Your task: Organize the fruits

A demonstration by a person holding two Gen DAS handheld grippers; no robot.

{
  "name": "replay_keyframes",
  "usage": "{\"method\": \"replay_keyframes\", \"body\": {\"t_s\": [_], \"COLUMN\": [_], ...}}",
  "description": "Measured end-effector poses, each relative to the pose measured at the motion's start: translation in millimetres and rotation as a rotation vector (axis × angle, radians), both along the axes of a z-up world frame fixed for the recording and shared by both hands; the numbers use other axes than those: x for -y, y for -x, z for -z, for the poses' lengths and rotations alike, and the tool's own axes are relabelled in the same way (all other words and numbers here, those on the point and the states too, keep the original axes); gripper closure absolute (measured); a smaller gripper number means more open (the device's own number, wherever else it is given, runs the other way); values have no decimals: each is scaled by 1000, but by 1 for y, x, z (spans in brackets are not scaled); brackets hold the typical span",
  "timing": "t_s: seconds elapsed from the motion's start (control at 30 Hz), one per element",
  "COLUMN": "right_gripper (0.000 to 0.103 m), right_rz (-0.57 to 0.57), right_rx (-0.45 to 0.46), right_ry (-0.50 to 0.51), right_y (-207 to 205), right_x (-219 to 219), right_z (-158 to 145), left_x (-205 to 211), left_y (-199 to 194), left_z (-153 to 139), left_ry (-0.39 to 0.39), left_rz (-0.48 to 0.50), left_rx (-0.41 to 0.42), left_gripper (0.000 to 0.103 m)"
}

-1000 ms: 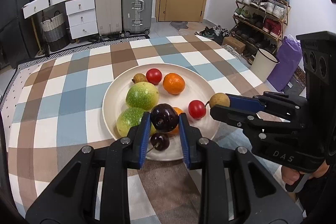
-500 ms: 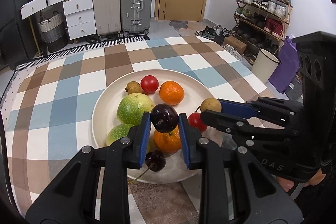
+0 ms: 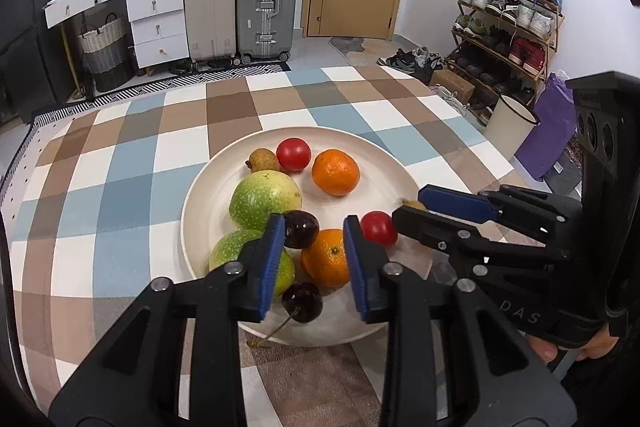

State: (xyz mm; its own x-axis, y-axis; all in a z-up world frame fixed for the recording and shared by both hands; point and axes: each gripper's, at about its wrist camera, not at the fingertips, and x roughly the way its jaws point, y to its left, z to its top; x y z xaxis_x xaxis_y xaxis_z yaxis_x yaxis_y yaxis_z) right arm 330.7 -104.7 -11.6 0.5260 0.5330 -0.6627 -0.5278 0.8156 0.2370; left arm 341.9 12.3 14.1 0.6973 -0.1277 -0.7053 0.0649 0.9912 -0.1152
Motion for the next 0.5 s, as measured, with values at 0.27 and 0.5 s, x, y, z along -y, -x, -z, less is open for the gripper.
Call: {"method": "replay_keyframes", "body": {"t_s": [0.27, 0.5], "right_gripper": [49, 12], "right_rz": [15, 26], "right_rx": [11, 6], "right_ry": [-12, -59], "right_y": [8, 19], "right_x": [9, 20], "right_z": [-3, -5], "left_x": [-9, -26], "left_y": [24, 51], "left_z": [-9, -17], "left_ry": [6, 38], "left_rz": [-36, -94], "left_rx": [51, 98], "left_gripper": [29, 14]}}
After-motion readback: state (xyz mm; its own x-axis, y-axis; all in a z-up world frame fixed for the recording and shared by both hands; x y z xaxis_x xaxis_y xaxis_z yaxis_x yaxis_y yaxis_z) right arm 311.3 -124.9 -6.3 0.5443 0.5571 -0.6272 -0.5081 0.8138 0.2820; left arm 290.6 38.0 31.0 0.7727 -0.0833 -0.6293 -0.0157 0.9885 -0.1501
